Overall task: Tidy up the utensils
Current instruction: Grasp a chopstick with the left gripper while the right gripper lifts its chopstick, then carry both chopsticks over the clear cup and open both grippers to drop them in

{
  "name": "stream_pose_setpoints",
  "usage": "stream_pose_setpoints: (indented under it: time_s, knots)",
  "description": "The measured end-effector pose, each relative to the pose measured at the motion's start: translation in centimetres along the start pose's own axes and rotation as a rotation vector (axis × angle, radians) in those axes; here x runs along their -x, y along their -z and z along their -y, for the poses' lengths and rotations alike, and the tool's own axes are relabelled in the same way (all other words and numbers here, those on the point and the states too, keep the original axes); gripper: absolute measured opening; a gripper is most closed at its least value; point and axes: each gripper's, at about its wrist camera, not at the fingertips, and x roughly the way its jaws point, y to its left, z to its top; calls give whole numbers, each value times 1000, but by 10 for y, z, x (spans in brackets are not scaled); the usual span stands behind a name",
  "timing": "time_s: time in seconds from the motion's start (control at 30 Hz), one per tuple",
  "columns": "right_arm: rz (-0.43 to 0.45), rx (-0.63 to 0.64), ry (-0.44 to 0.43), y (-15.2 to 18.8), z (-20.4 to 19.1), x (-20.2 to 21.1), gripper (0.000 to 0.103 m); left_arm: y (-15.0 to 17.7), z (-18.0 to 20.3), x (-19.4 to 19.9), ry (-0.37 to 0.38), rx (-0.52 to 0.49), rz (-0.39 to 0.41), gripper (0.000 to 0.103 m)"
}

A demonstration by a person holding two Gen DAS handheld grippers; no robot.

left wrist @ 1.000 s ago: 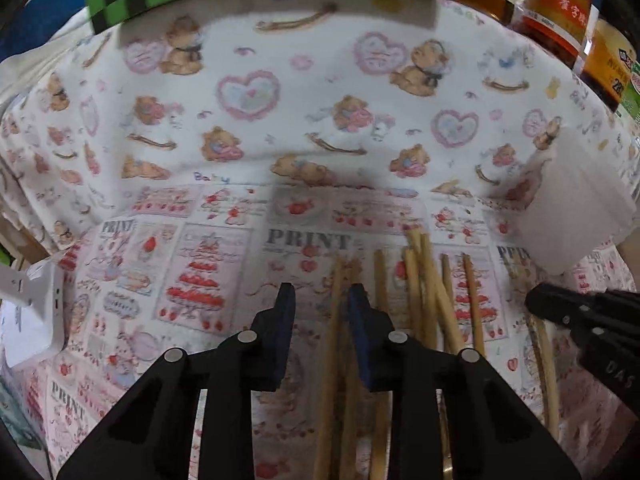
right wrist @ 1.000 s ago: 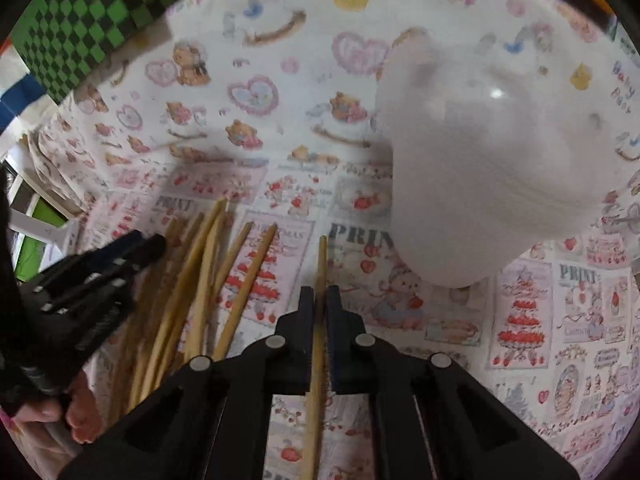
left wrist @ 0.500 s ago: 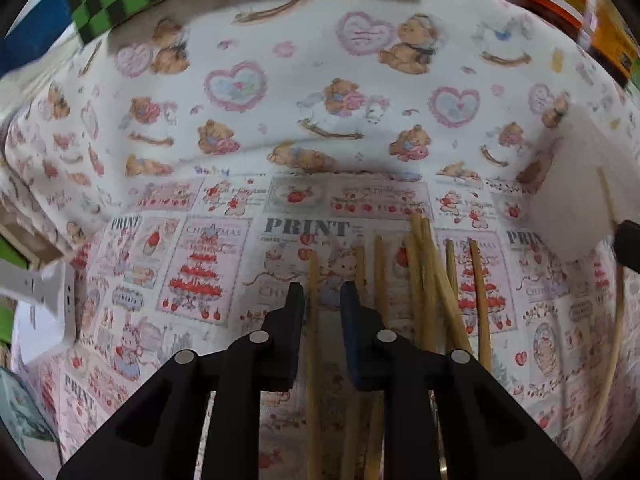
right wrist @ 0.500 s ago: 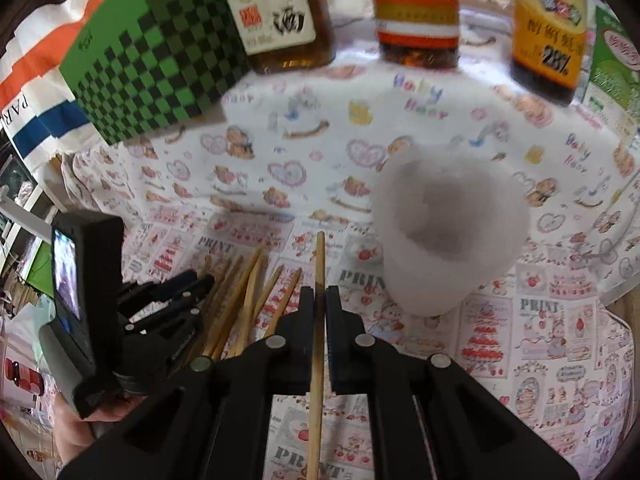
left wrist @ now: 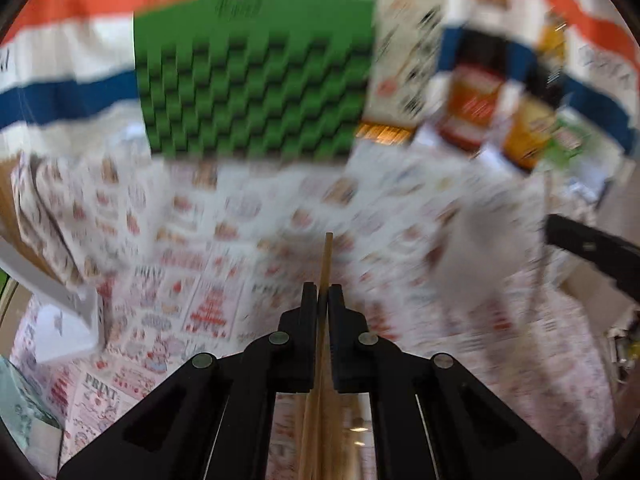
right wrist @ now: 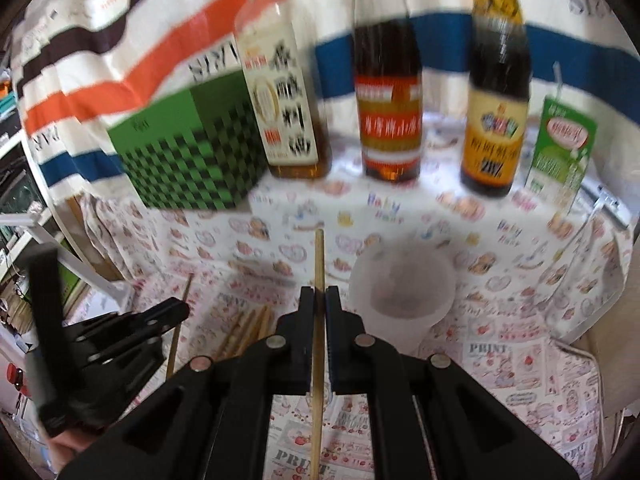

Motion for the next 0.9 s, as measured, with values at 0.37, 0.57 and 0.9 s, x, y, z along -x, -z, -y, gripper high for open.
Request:
stream_pose_setpoints:
  time_s: [0.37, 0.57, 0.9]
  knots:
    - [443, -26, -15, -7, 25, 72, 5, -67, 35, 76, 101, -44, 202, 4]
    - [523, -88, 27, -10, 46, 87, 5, -99, 55, 85, 196, -30, 335, 4]
    - [702, -329, 6, 4, 98, 94, 5, -116, 95, 76, 325, -81, 463, 4]
